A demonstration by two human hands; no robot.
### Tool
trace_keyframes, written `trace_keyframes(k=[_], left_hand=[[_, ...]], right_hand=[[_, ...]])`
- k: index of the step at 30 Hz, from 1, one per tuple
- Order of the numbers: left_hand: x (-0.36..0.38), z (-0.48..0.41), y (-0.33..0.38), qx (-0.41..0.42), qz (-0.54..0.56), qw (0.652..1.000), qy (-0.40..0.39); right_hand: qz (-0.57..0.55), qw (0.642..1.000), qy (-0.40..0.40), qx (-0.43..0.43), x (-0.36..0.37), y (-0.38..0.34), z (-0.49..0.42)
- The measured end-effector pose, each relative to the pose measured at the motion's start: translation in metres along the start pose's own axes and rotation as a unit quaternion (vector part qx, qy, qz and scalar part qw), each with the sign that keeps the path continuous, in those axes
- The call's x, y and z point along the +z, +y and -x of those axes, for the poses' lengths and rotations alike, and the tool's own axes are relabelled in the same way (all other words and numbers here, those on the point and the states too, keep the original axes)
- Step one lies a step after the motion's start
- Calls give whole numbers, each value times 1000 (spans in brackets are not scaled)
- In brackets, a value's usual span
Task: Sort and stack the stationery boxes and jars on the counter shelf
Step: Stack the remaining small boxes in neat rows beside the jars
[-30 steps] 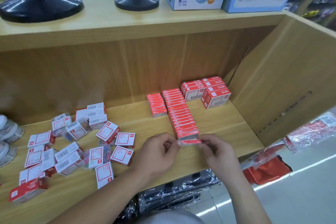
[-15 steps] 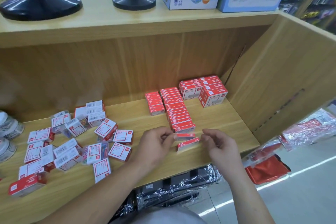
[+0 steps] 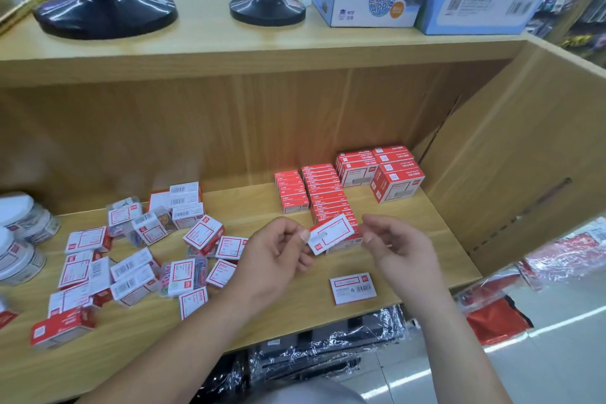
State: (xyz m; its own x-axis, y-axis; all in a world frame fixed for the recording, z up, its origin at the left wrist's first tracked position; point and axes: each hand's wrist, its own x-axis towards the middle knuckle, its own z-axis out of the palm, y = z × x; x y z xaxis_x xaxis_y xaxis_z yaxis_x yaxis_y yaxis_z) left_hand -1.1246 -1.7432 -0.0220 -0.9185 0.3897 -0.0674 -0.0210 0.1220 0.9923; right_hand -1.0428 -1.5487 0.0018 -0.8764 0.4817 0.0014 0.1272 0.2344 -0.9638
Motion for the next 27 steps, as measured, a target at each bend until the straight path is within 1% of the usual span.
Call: trace_keyframes(k=[2, 3, 4, 6, 8, 11, 14, 15, 17, 19, 21, 23, 24, 26, 27], left_hand=[[4, 1, 2, -15, 44, 999, -5], [6, 2, 3, -22, 61, 998, -6], [8, 3, 3, -27, 71, 997, -6], [9, 4, 1, -32, 67, 997, -13], [9, 4, -2, -36, 55, 998, -22], [9, 4, -5, -39, 38, 998, -40], [12, 5, -4, -35, 14, 997, -66], [14, 5, -5, -34, 4, 996, -78], [15, 6, -12, -24, -55, 993, -106], [13, 6, -18, -7, -129, 986, -109], [10, 6, -26, 6, -146, 986, -85], [8, 7, -32, 16, -181, 981, -64], [7, 9, -35, 23, -191, 979, -60], [6, 12, -42, 51, -215, 973, -63], [7, 15, -45, 69, -232, 968, -70]], right_hand=[[-59, 995, -61, 44, 4, -8, 3], [-92, 991, -78, 61, 7, -9, 5], [-123, 987, -79, 71, 9, -10, 8], [-155, 983, -55, 79, 11, -9, 11], [-158, 983, -43, 83, 10, -6, 12], [-165, 982, -45, 83, 7, -4, 12], [-172, 982, -42, 64, 5, -5, 13], [-166, 984, -41, 50, 5, -3, 14], [-135, 990, -33, 7, 5, 0, 17], [-42, 997, -8, -65, -1, 4, 16], [82, 989, -14, -123, -10, 11, 11], [147, 982, -57, -107, -11, 19, 5], [159, 980, -73, -95, -9, 23, 4], [150, 982, -77, -84, 0, 30, 1], [134, 985, -65, -83, 3, 32, 1]])
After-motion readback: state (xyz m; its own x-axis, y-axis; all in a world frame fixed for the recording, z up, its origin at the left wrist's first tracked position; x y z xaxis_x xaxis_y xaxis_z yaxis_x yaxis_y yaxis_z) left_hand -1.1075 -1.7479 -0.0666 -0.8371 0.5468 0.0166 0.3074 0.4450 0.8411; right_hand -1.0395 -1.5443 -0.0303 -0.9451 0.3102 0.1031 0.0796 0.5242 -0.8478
